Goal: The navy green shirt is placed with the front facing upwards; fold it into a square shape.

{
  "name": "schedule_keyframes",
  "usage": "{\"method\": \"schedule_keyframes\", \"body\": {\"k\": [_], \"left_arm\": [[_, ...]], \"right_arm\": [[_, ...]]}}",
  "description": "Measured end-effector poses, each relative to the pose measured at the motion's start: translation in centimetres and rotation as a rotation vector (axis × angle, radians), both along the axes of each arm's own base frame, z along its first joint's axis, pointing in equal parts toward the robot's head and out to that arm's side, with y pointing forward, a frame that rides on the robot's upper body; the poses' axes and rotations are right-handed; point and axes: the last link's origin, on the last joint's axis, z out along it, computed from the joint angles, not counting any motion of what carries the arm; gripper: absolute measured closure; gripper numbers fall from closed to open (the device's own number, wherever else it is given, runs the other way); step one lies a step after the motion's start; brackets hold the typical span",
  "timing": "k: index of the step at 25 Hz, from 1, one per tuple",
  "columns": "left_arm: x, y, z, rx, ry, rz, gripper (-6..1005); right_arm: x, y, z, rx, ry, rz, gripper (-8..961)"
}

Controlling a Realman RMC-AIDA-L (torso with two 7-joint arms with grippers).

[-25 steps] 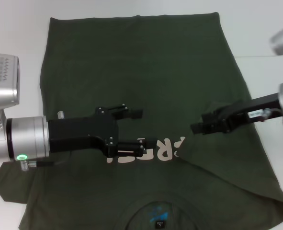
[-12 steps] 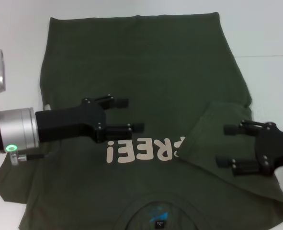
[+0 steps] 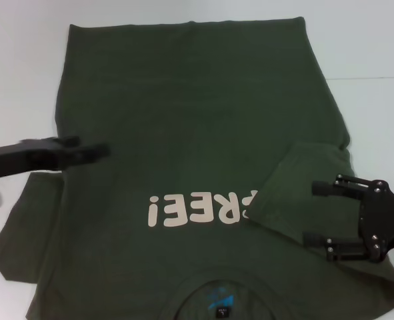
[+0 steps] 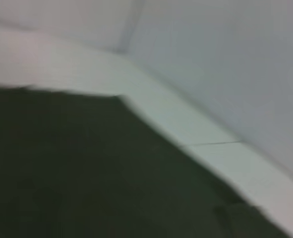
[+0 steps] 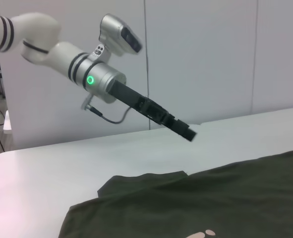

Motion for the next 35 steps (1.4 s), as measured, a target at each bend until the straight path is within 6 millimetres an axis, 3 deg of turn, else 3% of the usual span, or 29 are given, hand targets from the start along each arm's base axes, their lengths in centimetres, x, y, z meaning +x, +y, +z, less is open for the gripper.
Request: {"method": "schedule_keyframes", "body": {"k": [4, 11, 22, 35], "left_arm": [[-1.6, -1.1, 2.7, -0.02, 0.069, 0.193, 106], [-2.9, -4.1, 5.4, -0.115, 0.069, 0.49, 107], [-5.2, -5.7, 5.4, -0.178, 0.122, 0.804, 108], [-6.7, -5.8, 4.3, -0.188, 0.147, 0.894, 110]], "right_arm": [[-0.3, 0.4, -0.1, 0.002, -0.001, 0.009, 42], [-0.8, 0.9, -0.3, 0.004, 0.003, 0.027, 48], [-1.0, 1.4, -1.4, -0.005, -0.001, 0.034, 49], [-1.0, 1.5, -1.9, -0.011, 0.003, 0.025, 50]]}}
